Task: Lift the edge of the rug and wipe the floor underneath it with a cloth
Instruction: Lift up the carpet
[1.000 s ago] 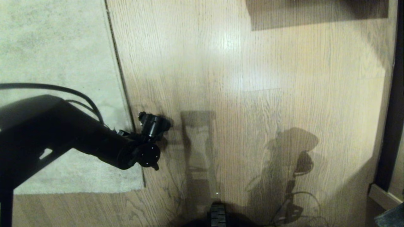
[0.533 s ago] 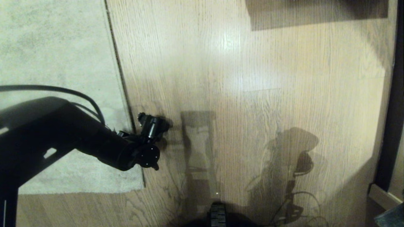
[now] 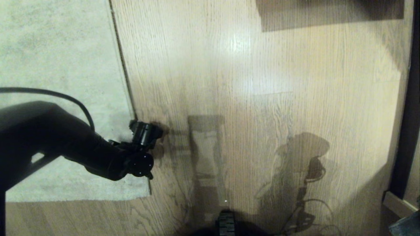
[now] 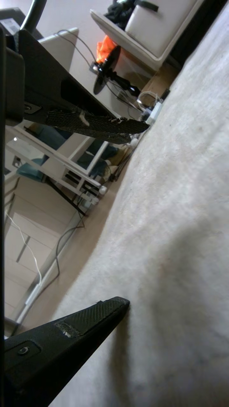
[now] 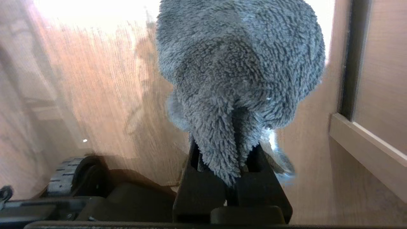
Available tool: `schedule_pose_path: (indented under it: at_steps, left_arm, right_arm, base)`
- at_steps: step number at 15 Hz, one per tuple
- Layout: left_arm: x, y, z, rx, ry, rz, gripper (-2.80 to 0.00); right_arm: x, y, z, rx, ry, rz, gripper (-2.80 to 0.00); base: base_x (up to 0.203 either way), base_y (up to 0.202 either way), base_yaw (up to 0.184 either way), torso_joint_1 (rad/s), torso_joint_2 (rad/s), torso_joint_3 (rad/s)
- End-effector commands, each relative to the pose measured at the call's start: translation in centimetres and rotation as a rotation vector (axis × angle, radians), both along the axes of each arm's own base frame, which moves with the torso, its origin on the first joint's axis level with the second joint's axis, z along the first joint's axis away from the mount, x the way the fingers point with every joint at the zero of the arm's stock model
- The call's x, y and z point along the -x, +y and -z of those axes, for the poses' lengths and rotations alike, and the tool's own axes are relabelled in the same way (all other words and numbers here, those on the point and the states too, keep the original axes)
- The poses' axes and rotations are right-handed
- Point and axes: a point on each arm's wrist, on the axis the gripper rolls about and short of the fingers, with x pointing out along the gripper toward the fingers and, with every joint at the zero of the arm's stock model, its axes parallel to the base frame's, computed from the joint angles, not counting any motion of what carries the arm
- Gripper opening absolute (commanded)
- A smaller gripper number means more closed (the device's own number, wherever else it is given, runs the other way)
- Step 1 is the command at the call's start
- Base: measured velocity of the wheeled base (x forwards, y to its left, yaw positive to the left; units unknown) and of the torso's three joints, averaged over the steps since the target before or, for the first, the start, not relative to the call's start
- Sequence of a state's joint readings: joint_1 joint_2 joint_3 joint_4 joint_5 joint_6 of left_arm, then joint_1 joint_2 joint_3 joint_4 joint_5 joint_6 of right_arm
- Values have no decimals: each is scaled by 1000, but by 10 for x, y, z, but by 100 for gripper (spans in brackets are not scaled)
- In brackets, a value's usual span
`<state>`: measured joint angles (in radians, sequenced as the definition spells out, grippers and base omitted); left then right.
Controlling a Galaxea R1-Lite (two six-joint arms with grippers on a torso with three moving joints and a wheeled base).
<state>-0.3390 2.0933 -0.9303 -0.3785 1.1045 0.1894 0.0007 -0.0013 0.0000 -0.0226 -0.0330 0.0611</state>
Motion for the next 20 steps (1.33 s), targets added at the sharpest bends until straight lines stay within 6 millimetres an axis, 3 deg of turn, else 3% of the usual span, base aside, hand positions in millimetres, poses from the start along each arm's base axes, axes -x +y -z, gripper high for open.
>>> schedule_pose_path:
  at_steps: [1, 4, 12, 16, 20]
  left_arm:
    - [6, 10, -6, -2, -6, -24, 0]
    - [7, 12, -8, 1, -12, -28, 0]
    - [21, -27, -14, -5, 9, 94, 0]
    - [9, -46, -17, -9, 10, 131, 0]
    - [0, -45, -5, -21, 26, 124, 0]
  right_arm:
    - [0, 0, 0, 0, 1, 0, -280]
    - [0, 0, 0, 0, 1, 0, -280]
    - [0, 0, 0, 0, 1, 0, -280]
    - [0, 0, 0, 0, 1, 0, -280]
    - [0, 0, 0, 0, 1, 0, -280]
  base:
    - [0, 0, 0, 0, 0, 0]
    - [0, 0, 0, 0, 0, 0]
    - [0, 0, 0, 0, 0, 0]
    - [0, 0, 0, 0, 0, 0]
    - [0, 0, 0, 0, 0, 0]
